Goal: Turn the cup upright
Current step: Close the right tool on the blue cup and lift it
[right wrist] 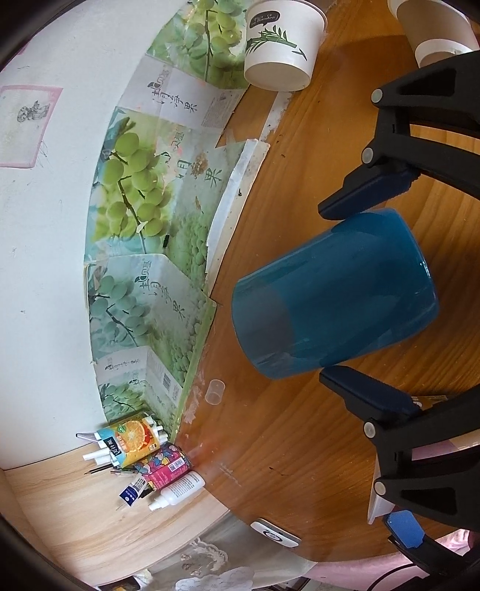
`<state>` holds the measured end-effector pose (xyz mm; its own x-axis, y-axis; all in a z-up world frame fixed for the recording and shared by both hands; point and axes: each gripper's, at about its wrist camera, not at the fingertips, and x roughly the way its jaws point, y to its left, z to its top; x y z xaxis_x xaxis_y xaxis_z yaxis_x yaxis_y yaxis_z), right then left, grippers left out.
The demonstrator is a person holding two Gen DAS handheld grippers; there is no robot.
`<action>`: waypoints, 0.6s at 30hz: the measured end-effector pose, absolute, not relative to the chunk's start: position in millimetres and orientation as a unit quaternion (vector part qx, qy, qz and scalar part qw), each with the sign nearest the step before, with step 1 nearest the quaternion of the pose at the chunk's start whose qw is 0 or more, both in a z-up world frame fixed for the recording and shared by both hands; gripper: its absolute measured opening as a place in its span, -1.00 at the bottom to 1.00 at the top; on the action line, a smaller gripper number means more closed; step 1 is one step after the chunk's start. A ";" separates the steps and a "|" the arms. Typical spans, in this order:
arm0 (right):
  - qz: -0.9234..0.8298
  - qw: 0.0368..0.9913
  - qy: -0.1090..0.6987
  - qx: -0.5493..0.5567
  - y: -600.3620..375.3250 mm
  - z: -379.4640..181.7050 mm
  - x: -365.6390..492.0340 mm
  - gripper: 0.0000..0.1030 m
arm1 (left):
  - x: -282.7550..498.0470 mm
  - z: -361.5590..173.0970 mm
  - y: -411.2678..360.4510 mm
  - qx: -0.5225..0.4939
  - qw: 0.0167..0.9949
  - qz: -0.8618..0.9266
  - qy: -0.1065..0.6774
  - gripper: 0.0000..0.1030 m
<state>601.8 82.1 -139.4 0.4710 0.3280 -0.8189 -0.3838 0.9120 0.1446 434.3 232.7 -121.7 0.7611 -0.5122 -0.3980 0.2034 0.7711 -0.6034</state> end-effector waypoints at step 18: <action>0.170 0.868 0.466 0.015 47.0 -117.2 582.2 0.53 | 427.6 -120.4 225.8 -0.239 0.915 -0.183 0.270 0.99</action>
<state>582.2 47.0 -117.2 0.5076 0.3097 -0.8040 -0.2819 0.9415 0.1847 427.6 225.8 -120.4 0.7873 -0.4639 -0.4061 0.2055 0.8184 -0.5366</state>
